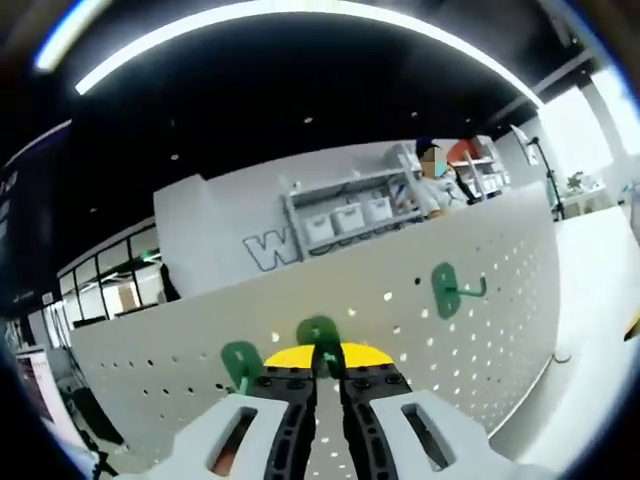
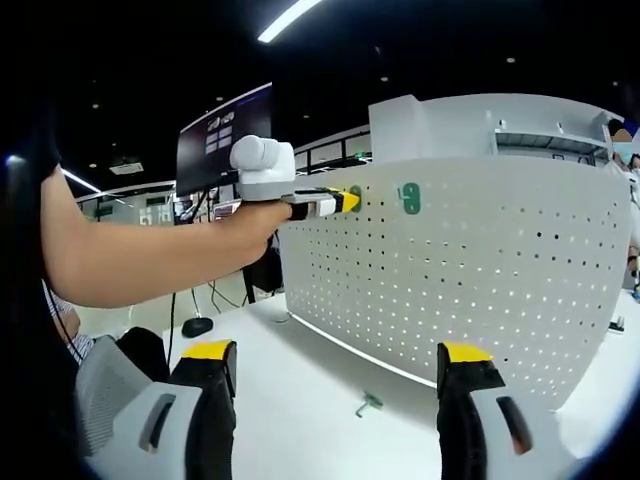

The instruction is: Insert the hook assembly into the mounting plate slot until the hook locks in place.

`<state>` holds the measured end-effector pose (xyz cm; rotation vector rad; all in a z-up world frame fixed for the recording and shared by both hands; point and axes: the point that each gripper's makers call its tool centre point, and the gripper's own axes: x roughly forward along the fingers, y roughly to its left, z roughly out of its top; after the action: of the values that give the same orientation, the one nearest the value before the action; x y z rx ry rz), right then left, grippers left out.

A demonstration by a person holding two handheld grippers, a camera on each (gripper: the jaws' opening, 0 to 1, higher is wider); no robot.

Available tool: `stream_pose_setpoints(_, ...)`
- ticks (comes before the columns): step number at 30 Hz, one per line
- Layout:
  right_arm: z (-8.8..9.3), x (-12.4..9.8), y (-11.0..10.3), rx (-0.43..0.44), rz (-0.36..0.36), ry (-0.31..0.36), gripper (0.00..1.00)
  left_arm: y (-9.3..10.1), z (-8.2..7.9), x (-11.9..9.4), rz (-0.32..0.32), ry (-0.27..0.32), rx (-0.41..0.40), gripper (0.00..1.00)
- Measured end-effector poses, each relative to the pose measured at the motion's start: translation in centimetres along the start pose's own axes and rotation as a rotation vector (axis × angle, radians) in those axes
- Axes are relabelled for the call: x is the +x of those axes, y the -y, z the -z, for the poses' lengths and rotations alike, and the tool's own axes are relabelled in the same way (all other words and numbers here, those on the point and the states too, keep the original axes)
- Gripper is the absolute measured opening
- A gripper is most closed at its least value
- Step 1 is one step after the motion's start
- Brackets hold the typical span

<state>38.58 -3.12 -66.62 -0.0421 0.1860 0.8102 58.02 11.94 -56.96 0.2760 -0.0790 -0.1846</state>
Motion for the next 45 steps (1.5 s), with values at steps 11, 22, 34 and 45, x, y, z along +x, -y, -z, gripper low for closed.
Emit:
stream_pose_setpoints(11,0.1,0.0,0.2,0.001,0.005,-0.004,0.8,0.1,1.0,-1.3,-0.021,-0.004,0.0,0.21)
stream_pose_setpoints(22,0.2,0.1,0.1,0.001,0.003,-0.006,0.8,2.8,3.3,-3.7,0.046,-0.035,-0.005,0.22)
stream_pose_setpoints(34,0.3,-0.3,0.1,-0.001,0.008,-0.013,0.8,9.5,8.8,-4.8,0.357,-0.159,-0.072,0.23)
stream_pose_setpoints(45,0.6,-0.5,0.1,-0.002,0.018,-0.022,0.8,14.6,14.4,-6.6,0.609,-0.282,-0.07,0.24)
